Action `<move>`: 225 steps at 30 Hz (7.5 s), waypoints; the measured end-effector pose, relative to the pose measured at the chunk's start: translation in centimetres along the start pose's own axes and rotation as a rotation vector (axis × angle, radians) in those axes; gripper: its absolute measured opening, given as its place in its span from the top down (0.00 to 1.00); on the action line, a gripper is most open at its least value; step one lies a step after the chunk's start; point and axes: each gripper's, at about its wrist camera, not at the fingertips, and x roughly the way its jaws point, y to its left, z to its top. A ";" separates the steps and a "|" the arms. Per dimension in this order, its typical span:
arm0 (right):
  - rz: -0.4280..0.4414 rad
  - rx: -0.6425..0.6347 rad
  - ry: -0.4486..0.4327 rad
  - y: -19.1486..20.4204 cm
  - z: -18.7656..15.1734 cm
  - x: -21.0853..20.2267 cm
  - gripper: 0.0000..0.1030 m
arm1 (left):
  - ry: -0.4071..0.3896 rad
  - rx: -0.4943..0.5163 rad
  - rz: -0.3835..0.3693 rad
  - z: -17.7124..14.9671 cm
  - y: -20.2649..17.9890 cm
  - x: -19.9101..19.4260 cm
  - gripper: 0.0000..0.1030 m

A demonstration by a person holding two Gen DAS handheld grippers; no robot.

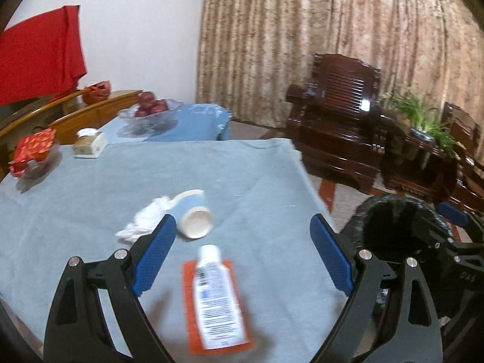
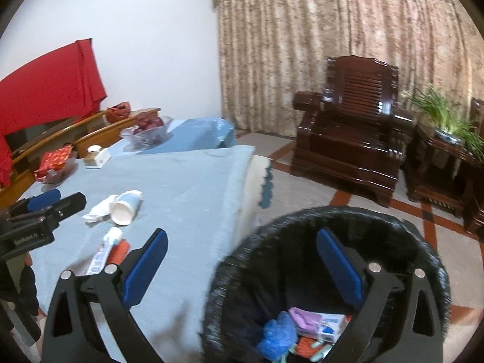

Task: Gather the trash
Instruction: 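Move both grippers back over the table toward the toothpaste tube, then grasp the white toothpaste tube with the right gripper, then grasp the orange mesh sponge with the left gripper while the right gripper holds the tube, then carry the tube and orange sponge over the bin and release both, then move both grippers back over the table toward the blue paper cup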

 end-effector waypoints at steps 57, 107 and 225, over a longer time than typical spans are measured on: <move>0.402 -0.138 0.326 19.4 -4.1 11.7 0.73 | 0.135 -0.143 0.201 -5.9 15.1 4.0 0.16; 0.324 0.042 0.275 8.0 -3.4 8.8 0.98 | 0.300 -0.109 0.011 -7.9 4.3 9.2 0.39; 0.000 0.121 0.073 -3.4 -0.2 2.1 0.06 | 0.050 0.011 -0.027 0.3 0.2 3.7 0.12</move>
